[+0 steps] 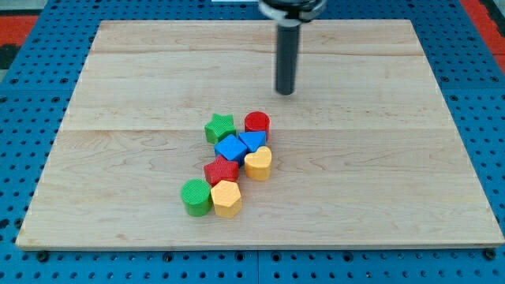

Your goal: Point your arm to the red star

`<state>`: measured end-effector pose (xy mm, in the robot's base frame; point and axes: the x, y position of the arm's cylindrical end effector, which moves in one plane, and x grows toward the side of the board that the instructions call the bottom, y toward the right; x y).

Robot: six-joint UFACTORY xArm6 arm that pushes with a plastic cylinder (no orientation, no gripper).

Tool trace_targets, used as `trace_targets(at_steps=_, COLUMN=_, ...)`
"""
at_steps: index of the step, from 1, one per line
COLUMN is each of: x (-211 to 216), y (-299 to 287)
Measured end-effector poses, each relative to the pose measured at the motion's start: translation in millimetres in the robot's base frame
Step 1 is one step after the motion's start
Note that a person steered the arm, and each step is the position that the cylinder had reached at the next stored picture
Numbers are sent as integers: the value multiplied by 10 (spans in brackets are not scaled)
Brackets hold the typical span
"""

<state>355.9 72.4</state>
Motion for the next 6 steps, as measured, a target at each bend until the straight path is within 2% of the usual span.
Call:
trace_targets(at_steps=1, x=429, y=905)
trace_targets(at_steps=2, x=1683, y=937)
trace_targets(at_steps=3, x=2008, y=242)
trace_targets(at_steps=6, x=1664, y=-1674)
